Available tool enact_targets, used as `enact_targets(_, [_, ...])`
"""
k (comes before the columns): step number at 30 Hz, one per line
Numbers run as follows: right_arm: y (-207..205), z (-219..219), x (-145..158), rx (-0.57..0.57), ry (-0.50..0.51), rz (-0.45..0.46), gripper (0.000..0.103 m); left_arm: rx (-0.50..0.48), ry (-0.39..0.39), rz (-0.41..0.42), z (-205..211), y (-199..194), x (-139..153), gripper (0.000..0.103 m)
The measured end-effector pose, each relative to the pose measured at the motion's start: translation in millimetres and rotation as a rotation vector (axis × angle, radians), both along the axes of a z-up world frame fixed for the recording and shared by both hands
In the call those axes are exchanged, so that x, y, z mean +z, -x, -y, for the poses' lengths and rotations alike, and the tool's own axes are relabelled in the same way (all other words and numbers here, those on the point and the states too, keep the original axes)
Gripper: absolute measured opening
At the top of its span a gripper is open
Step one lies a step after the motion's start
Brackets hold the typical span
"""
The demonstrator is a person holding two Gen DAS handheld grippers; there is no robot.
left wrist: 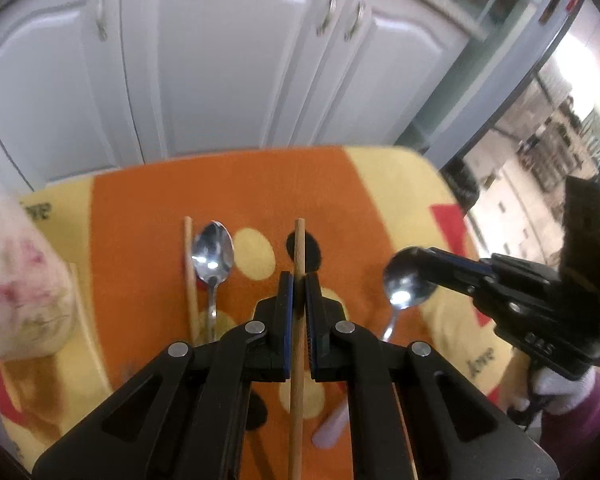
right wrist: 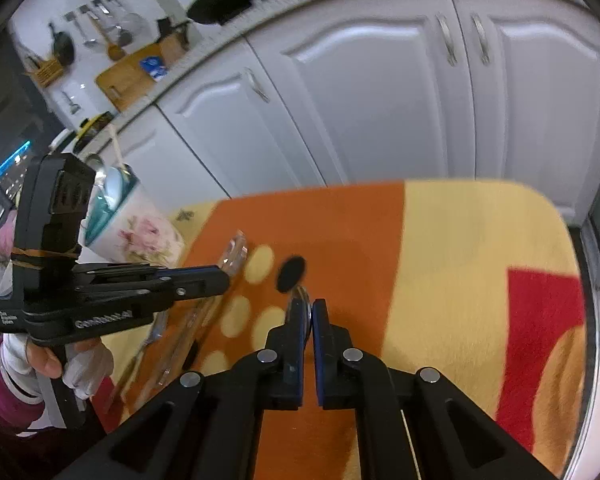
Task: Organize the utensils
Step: 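Grasp a wooden chopstick with the left tool while the right tool grasps a metal spoon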
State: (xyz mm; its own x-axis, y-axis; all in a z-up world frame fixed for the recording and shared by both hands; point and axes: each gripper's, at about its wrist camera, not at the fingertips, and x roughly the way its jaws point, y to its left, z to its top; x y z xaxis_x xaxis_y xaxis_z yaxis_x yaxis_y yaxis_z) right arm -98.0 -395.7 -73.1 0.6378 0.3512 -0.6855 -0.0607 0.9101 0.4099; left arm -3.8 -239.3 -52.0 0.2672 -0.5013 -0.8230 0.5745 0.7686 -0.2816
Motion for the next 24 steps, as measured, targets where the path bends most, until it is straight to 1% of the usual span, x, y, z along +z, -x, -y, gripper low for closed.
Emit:
enact_targets(2, [2, -3, 12, -0.002, 0.007, 0.024, 0.003, 0.013, 0.038, 0.003, -13, 5, 13, 0.004])
enact_targets(4, [4, -6, 25, 0.001, 0.016, 0.054, 0.003, 0.026, 0.054, 0.024, -25, 12, 26, 0.004])
enact_targets(5, [5, -8, 31, 0.004, 0.023, 0.069, 0.002, 0.028, 0.060, 0.033, -20, 14, 30, 0.004])
enact_targets(6, [6, -12, 38, 0.011, 0.039, 0.084, 0.002, 0.033, 0.066, 0.046, -26, 14, 36, 0.004])
enact_targets(9, [3, -21, 47, 0.028, 0.068, 0.092, 0.002, 0.049, 0.082, 0.067, -43, 17, 49, 0.004])
enact_targets(12, [-5, -20, 37, 0.028, 0.059, 0.040, 0.002, 0.068, 0.097, 0.072, -59, 20, 56, 0.004])
enact_targets(13, [-8, -18, 30, 0.008, 0.083, 0.015, 0.003, 0.072, 0.101, 0.074, -62, 21, 58, 0.004])
enact_targets(14, [-10, -17, 21, -0.009, 0.114, -0.005, 0.007, 0.074, 0.104, 0.073, -65, 23, 59, 0.004])
enact_targets(15, [-10, -15, 15, -0.020, 0.122, -0.016, 0.010, 0.074, 0.106, 0.073, -67, 24, 60, 0.004])
enact_targets(16, [-10, -11, 7, -0.036, 0.115, -0.036, 0.017, 0.077, 0.105, 0.073, -69, 25, 60, 0.004])
enact_targets(17, [-8, -4, -3, -0.051, 0.093, -0.064, 0.020, 0.079, 0.104, 0.073, -68, 25, 60, 0.004])
enact_targets(20, [3, 8, -15, -0.072, 0.073, -0.110, 0.022, 0.081, 0.115, 0.071, -70, 24, 63, 0.004])
enact_targets(22, [12, 14, -18, -0.072, 0.058, -0.125, 0.027, 0.080, 0.118, 0.071, -70, 25, 63, 0.004])
enact_targets(24, [22, 20, -21, -0.072, 0.012, -0.150, 0.029, 0.077, 0.116, 0.077, -69, 25, 64, 0.004])
